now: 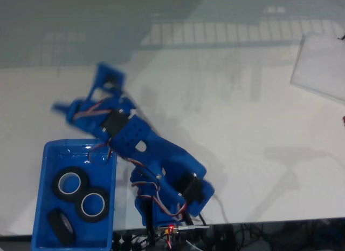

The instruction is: Grasp all tape and put them in the bin.

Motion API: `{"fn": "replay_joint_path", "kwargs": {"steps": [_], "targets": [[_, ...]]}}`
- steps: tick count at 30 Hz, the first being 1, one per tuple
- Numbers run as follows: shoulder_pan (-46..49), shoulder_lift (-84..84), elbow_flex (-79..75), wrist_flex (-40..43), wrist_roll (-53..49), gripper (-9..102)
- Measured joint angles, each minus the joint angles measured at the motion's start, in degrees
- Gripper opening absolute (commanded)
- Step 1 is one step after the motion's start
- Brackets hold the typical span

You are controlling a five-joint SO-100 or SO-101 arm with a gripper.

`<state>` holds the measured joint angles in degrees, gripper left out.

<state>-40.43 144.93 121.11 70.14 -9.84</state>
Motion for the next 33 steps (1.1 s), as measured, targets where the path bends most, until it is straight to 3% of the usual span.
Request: {"fn": "replay_joint_path", "kwargs": {"steps": [5, 12, 33], "targets": [[20.48, 0.88, 0.0, -5.8, 11.34, 20], [38.58, 10.02, 7.73, -8.09, 13.71, 0], [48.34, 33.93, 37.18, -8.17, 9.14, 0]]}}
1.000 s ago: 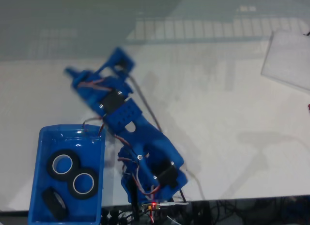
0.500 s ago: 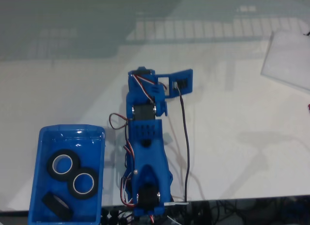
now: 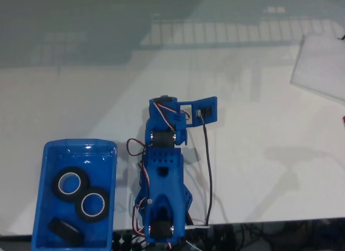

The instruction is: Grasp all tape and put them in the bin.

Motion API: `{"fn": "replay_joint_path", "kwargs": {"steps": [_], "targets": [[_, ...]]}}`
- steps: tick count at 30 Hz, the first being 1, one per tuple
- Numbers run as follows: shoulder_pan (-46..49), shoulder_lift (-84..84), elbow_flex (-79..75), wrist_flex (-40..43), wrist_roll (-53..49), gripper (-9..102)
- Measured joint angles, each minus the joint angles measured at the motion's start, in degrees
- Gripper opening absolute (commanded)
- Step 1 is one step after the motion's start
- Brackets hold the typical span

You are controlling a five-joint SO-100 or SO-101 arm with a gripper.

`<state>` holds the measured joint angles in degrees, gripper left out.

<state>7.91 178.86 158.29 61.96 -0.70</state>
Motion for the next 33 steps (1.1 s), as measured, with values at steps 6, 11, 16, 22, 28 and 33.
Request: {"fn": "replay_joint_path", "kwargs": {"steps": [6, 11, 16, 22, 28, 33], "targets": [[0.09, 5.54, 5.36, 0.18, -1.76, 0], [0.44, 10.28, 8.44, 2.11, -2.81, 0], [0.53, 10.63, 10.55, 2.29, -3.69, 0], [0.26, 10.63, 14.06, 0.97, -4.39, 0], [0.18, 10.63, 14.68, 0.09, -4.83, 0], [0.0, 10.63, 14.68, 0.09, -5.19, 0]]}}
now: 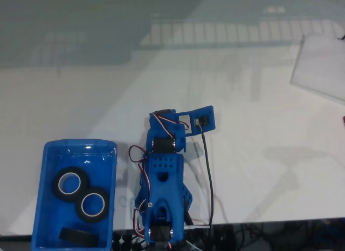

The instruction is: Grasp all tape and put them in the bin.

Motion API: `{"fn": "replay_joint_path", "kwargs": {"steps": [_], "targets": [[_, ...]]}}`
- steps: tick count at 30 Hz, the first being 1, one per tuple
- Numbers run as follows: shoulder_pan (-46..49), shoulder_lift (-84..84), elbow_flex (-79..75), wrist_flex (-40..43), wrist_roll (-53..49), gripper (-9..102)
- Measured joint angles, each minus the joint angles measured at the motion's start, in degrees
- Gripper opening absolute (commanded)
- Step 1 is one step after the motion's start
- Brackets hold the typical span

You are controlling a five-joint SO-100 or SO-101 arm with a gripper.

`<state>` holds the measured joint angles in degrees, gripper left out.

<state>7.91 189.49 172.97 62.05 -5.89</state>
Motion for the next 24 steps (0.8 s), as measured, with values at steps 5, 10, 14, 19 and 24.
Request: {"fn": "replay_joint_path", "kwargs": {"steps": [5, 10, 14, 19, 24], "targets": [[-0.53, 0.0, 0.0, 0.0, -0.53, 0], [-0.53, 0.0, 0.0, 0.0, -0.53, 0], [-0.53, 0.0, 0.0, 0.0, -0.53, 0], [-0.53, 0.0, 0.0, 0.0, -0.53, 0], [-0.53, 0.0, 0.0, 0.0, -0.53, 0]]}}
